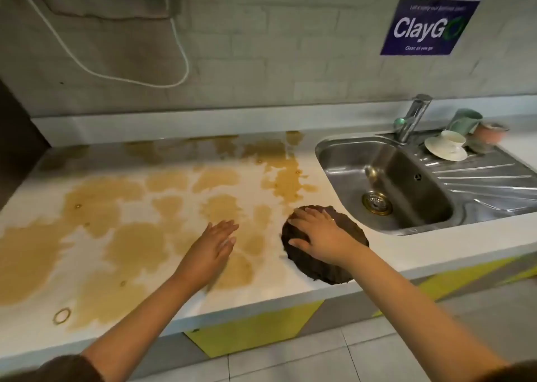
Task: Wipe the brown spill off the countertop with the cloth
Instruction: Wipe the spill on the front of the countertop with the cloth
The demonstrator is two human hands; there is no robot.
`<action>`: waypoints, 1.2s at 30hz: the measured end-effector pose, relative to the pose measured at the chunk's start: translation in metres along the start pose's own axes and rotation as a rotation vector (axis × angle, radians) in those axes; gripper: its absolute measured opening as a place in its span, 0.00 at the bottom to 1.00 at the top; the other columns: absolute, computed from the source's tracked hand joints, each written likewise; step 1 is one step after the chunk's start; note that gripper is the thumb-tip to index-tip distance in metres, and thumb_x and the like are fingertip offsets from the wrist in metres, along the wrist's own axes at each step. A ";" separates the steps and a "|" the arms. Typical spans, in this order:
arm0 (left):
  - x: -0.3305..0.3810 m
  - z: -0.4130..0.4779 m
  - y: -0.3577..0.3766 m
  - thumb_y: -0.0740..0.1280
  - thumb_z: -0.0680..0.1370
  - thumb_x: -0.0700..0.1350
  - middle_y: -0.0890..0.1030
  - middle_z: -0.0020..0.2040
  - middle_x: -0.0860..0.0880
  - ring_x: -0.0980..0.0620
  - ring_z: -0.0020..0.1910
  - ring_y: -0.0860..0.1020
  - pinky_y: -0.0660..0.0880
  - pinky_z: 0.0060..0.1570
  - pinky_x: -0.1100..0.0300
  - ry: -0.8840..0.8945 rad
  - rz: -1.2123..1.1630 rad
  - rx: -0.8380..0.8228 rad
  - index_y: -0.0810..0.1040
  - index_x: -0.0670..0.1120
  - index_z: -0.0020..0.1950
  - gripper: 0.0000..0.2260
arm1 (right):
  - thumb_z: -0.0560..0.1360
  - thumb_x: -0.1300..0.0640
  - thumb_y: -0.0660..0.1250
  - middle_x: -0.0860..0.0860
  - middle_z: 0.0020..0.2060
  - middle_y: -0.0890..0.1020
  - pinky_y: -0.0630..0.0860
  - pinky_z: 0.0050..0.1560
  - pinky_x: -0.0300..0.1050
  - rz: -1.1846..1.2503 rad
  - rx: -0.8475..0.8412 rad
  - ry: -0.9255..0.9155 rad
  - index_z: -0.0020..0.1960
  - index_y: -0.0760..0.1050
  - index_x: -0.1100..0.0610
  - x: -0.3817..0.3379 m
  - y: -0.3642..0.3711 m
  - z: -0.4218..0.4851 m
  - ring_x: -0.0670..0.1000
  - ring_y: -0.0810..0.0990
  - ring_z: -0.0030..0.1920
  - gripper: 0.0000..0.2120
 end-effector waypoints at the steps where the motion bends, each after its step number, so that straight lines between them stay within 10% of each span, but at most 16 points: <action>1: -0.002 -0.004 0.004 0.52 0.80 0.58 0.64 0.71 0.55 0.57 0.73 0.56 0.44 0.71 0.64 0.006 0.024 -0.001 0.68 0.52 0.70 0.21 | 0.80 0.41 0.55 0.51 0.78 0.54 0.46 0.75 0.59 -0.007 -0.031 0.021 0.76 0.60 0.50 0.002 0.009 -0.002 0.55 0.50 0.77 0.27; 12: -0.010 -0.028 0.049 0.49 0.80 0.51 0.67 0.71 0.47 0.53 0.73 0.59 0.44 0.73 0.62 0.097 0.165 0.070 0.71 0.46 0.68 0.21 | 0.69 0.25 0.39 0.50 0.78 0.46 0.35 0.72 0.64 -0.006 0.147 0.165 0.77 0.52 0.43 0.036 0.071 -0.011 0.61 0.40 0.77 0.41; 18: -0.012 -0.026 0.052 0.51 0.80 0.48 0.69 0.70 0.46 0.51 0.72 0.61 0.47 0.73 0.59 0.108 0.196 0.091 0.73 0.44 0.67 0.20 | 0.60 0.17 0.47 0.48 0.78 0.40 0.35 0.70 0.69 -0.016 0.095 0.314 0.76 0.42 0.36 0.056 0.067 0.006 0.62 0.37 0.76 0.49; 36: -0.017 -0.026 0.051 0.48 0.80 0.51 0.69 0.70 0.45 0.53 0.72 0.60 0.46 0.73 0.61 0.036 0.204 0.174 0.71 0.43 0.68 0.23 | 0.67 0.22 0.38 0.45 0.78 0.46 0.35 0.69 0.72 -0.126 0.105 0.151 0.74 0.45 0.32 0.042 0.080 -0.009 0.60 0.38 0.76 0.37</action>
Point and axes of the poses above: each hand's wrist, its own z-axis towards the middle knuckle, its own y-axis out of the palm, x = y × z, the point moved 4 cm from there along z, towards the middle knuckle
